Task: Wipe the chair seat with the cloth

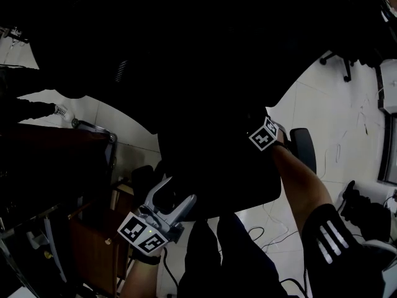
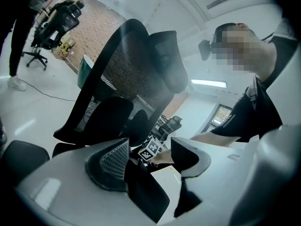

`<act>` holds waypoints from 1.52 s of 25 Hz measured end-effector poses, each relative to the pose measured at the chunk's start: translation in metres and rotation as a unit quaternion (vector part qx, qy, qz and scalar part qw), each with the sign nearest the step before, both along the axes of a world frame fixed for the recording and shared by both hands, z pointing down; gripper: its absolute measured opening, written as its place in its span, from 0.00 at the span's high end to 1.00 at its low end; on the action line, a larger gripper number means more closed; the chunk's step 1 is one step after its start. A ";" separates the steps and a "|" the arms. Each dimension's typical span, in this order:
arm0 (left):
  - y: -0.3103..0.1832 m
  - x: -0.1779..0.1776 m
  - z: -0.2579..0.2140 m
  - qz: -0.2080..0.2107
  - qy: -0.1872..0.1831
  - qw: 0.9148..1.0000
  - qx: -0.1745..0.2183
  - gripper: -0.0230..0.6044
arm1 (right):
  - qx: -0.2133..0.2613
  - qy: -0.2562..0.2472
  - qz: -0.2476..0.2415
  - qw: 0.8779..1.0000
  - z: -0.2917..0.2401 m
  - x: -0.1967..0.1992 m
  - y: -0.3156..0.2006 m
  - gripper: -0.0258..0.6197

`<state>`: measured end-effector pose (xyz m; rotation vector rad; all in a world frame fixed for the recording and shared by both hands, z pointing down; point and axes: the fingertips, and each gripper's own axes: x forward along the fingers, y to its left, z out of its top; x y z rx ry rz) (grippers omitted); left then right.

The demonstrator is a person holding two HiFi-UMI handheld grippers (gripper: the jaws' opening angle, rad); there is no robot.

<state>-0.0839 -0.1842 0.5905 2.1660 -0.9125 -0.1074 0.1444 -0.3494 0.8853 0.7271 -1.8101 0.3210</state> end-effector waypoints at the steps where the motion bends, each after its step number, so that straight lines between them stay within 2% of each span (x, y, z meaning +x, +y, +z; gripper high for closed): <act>1: 0.002 -0.001 0.001 -0.001 -0.002 1.000 -0.002 0.48 | -0.001 -0.024 -0.015 1.000 -0.004 -0.020 0.006 0.91; 4: 0.011 -0.005 0.004 -0.002 -0.008 1.000 -0.010 0.48 | -0.028 -0.095 -0.071 0.993 -0.012 -0.111 0.043 0.91; 8: 0.022 -0.010 0.004 -0.009 -0.011 1.000 -0.014 0.48 | -0.073 -0.150 -0.140 0.976 -0.009 -0.230 0.111 0.91; 10: 0.025 -0.010 0.005 -0.010 -0.011 1.000 -0.014 0.48 | -0.093 -0.168 -0.160 0.968 -0.010 -0.270 0.139 0.91; 12: 0.028 -0.011 0.007 -0.011 -0.011 1.000 -0.014 0.48 | -0.107 -0.165 -0.173 0.965 -0.002 -0.287 0.158 0.91; 14: 0.030 -0.013 0.010 -0.013 -0.011 1.000 -0.016 0.48 | -0.112 -0.150 -0.176 0.967 0.010 -0.281 0.165 0.91; 16: 0.031 -0.014 0.010 -0.015 -0.008 1.000 -0.017 0.48 | -0.112 -0.133 -0.166 0.971 0.019 -0.254 0.162 0.91; 19: 0.032 -0.015 0.007 -0.015 -0.004 1.000 -0.014 0.48 | -0.108 -0.091 -0.128 0.982 0.031 -0.183 0.150 0.92; 24: 0.032 -0.008 0.002 -0.006 0.003 1.000 -0.011 0.48 | -0.089 -0.023 -0.032 0.995 0.031 -0.046 0.129 0.92; 27: 0.035 -0.003 0.001 0.002 0.006 1.000 -0.012 0.48 | -0.076 0.003 -0.006 0.997 0.023 -0.002 0.125 0.92; 30: 0.040 -0.003 0.000 0.005 0.005 1.000 -0.012 0.48 | -0.065 -0.001 0.004 0.998 0.016 -0.005 0.123 0.92; 32: 0.045 -0.005 -0.001 0.006 0.003 1.000 -0.013 0.48 | -0.061 -0.030 -0.001 0.998 0.007 -0.031 0.128 0.92; 35: 0.053 -0.007 -0.003 0.006 0.000 1.000 -0.017 0.48 | -0.074 -0.091 -0.030 0.993 -0.008 -0.101 0.154 0.92; 38: 0.062 -0.010 -0.002 0.003 -0.003 1.000 -0.020 0.48 | -0.094 -0.136 -0.084 0.983 -0.016 -0.180 0.194 0.92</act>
